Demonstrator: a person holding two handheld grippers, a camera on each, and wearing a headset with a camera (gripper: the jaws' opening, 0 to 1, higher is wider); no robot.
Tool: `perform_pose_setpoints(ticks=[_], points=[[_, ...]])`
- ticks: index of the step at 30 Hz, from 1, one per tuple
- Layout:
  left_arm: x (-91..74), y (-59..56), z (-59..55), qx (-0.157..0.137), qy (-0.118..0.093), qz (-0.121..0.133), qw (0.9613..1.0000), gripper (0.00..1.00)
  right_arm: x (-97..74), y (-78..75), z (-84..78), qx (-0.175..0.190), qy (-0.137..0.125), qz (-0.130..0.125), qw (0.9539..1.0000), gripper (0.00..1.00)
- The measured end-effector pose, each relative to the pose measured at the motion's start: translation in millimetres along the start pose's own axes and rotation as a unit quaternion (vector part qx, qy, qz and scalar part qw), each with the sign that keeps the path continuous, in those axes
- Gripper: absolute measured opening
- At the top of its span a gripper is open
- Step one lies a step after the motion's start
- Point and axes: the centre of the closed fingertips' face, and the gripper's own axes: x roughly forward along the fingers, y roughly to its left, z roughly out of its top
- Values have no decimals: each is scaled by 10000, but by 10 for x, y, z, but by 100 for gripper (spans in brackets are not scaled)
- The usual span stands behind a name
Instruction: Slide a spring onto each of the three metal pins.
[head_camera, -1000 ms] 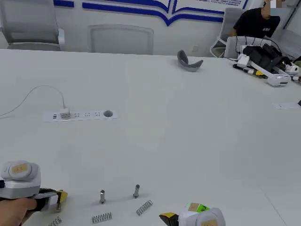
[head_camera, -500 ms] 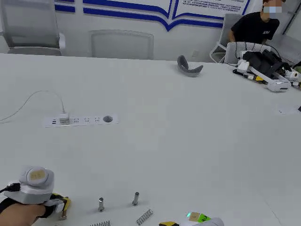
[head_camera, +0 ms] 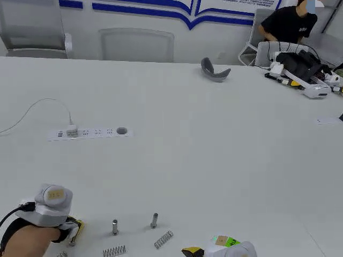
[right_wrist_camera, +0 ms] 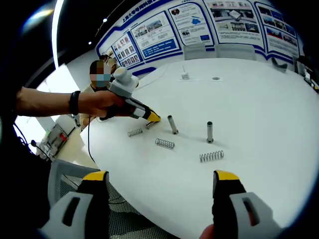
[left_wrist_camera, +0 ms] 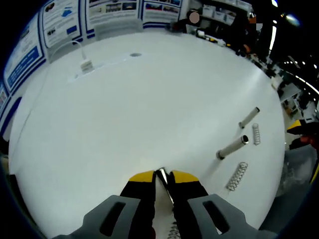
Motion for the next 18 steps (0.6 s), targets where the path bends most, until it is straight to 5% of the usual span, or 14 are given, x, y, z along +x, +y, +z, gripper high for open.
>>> perform_pose_setpoints(ticks=[6, 10, 12, 18], points=[[3, 45, 16, -173, 114, 303, 9993, 11, 28, 27, 11, 30, -31, 39, 10000, 86], [6, 78, 22, 127, 152, 348, 9992, 9, 42, 41, 5, 22, -16, 72, 10000, 86], [2, 83, 37, 400, 140, 303, 9986, 8, 44, 47, -1, 22, -4, 79, 10000, 86], [-33, 74, -12, 351, 153, 128, 9992, 7, 13, 32, 3, 17, -15, 60, 10000, 86]])
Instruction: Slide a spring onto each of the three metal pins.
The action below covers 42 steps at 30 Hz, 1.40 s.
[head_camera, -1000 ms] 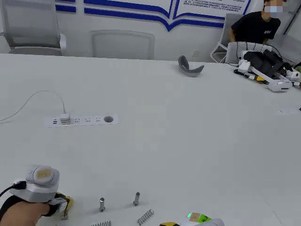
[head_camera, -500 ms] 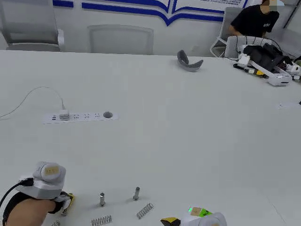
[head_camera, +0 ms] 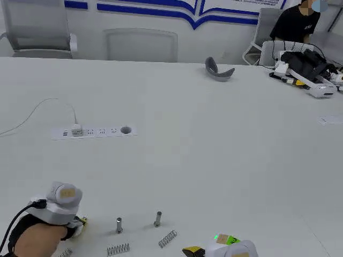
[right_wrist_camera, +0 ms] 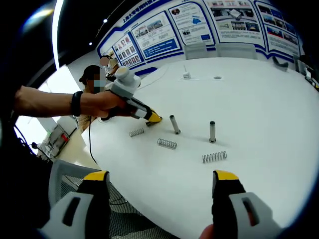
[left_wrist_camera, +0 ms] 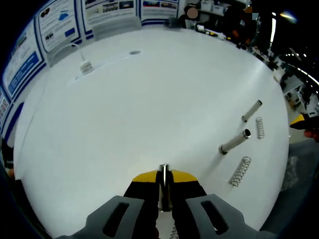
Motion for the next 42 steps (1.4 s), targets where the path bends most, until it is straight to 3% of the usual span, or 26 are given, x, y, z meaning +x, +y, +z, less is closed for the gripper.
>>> perform_pose_setpoints(ticks=[5, 17, 22, 29, 34, 42], points=[[-22, -21, -45, 333, 41, -32, 9994, 8, -41, -47, -5, 55, -46, -62, 10000, 86], [-3, -43, -19, 305, -32, 151, 9994, 10, -46, -42, -30, 74, -17, -61, 10000, 85], [-3, -63, -24, 622, -110, 278, 9976, 9, -29, -33, -32, 74, -19, -50, 10000, 85], [-3, -56, -34, 515, -107, 273, 9982, 8, -26, -15, -18, 49, -19, -27, 10000, 85], [-143, -58, 79, 221, -508, 203, 9983, 8, -91, -72, -26, 80, -40, -105, 9999, 85], [-357, 24, 83, -100, -751, 191, 9969, 8, -110, -82, -36, 138, -76, -132, 9998, 85]])
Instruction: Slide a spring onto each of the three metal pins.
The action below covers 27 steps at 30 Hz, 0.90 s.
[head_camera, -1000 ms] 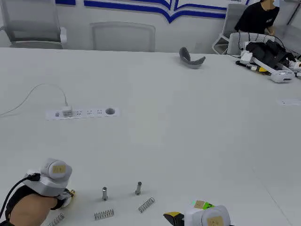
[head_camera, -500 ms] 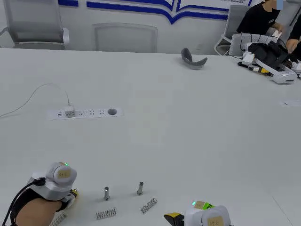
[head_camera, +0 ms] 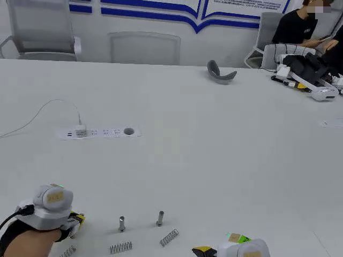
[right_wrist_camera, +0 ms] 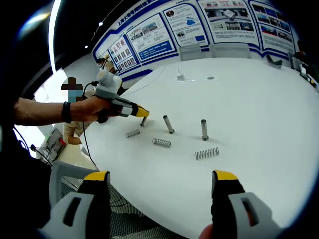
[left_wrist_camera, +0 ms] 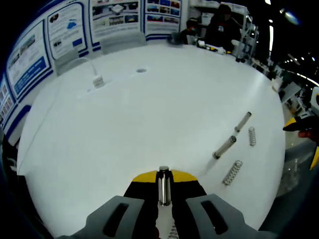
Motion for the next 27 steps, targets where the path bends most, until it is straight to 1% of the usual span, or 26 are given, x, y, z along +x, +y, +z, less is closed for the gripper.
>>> perform_pose_setpoints(ticks=[7, 18, 22, 27], points=[[-127, 53, -61, -105, -55, 24, 9999, 8, 12, 37, -4, -32, 19, 41, 10000, 85], [-278, 27, -135, -85, -30, 24, 10000, 8, 21, 77, 16, -73, 12, 81, 9999, 85], [-300, 33, -177, -46, -9, 11, 10000, 8, 26, 82, -6, -86, 41, 90, 9999, 85], [-322, 22, -199, -28, 5, 17, 10000, 8, 31, 93, -25, -86, 52, 109, 9999, 85]])
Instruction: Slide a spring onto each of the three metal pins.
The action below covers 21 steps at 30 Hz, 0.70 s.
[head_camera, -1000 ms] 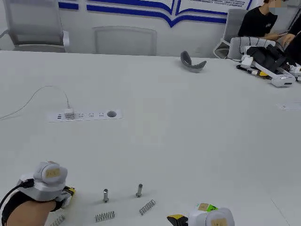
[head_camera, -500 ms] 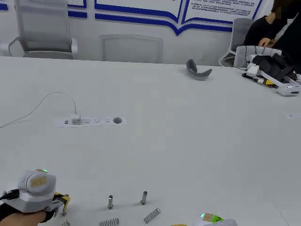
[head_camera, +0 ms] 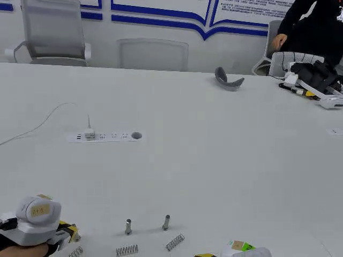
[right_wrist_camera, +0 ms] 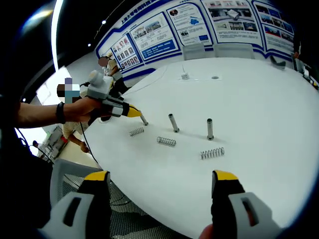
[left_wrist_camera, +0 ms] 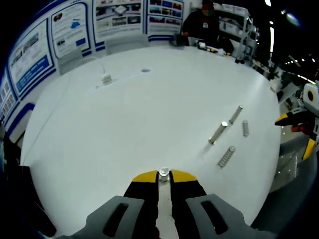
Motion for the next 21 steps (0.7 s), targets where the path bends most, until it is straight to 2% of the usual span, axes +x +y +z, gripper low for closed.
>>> perform_pose_setpoints(ticks=[7, 21], points=[[7, -13, 3, -4, -5, 6, 10000, 8, -11, -1, -8, -3, 1, -1, 10000, 85], [74, -185, 66, 131, -55, -93, 9999, 7, -20, -10, -41, 25, 13, -5, 10000, 85]])
